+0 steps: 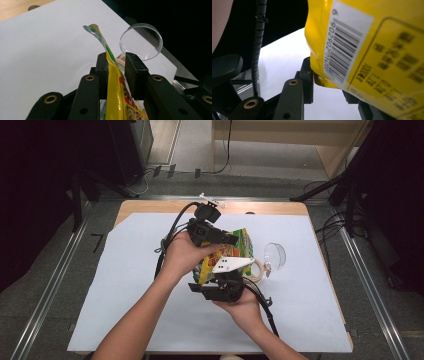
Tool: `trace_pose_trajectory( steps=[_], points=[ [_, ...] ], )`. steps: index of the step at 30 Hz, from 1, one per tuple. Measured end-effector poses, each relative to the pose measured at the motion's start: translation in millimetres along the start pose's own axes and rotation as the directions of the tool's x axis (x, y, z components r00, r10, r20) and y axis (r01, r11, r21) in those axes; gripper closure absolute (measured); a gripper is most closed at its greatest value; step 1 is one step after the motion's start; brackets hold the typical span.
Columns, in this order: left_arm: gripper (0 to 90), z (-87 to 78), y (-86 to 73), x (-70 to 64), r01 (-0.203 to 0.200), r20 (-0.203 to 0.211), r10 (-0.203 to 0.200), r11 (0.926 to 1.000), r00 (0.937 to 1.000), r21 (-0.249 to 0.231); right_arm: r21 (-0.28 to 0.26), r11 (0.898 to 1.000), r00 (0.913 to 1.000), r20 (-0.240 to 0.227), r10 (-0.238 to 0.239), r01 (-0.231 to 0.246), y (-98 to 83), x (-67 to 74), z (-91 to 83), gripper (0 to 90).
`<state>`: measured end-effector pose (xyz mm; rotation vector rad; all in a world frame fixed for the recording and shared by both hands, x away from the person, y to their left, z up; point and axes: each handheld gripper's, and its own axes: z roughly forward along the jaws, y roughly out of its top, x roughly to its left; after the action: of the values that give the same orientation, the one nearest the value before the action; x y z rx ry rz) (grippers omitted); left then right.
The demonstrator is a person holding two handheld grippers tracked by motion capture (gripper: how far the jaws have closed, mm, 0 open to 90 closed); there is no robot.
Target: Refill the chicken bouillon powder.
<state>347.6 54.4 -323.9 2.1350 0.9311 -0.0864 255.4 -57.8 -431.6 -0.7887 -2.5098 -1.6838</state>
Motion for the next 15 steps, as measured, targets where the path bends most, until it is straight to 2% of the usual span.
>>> trace_pose_trajectory(
  steps=[6, 15],
  points=[
    [74.0, 0.8, 0.2, -0.5, 0.001, -0.001, -0.001, 1.0, 1.0, -0.001, 0.001, 1.0, 1.0, 0.003, -0.005, 0.005, 0.0, -0.4, -0.3, 67.9],
    [73.8, -1.1, -0.7, -4.2, -0.023, -0.017, 0.023, 0.9997, 0.9996, -0.008, -0.002, 1.0, 0.9999, 0.005, -0.014, 0.014, -0.2, -0.3, 0.4, 68.0]
  ],
)
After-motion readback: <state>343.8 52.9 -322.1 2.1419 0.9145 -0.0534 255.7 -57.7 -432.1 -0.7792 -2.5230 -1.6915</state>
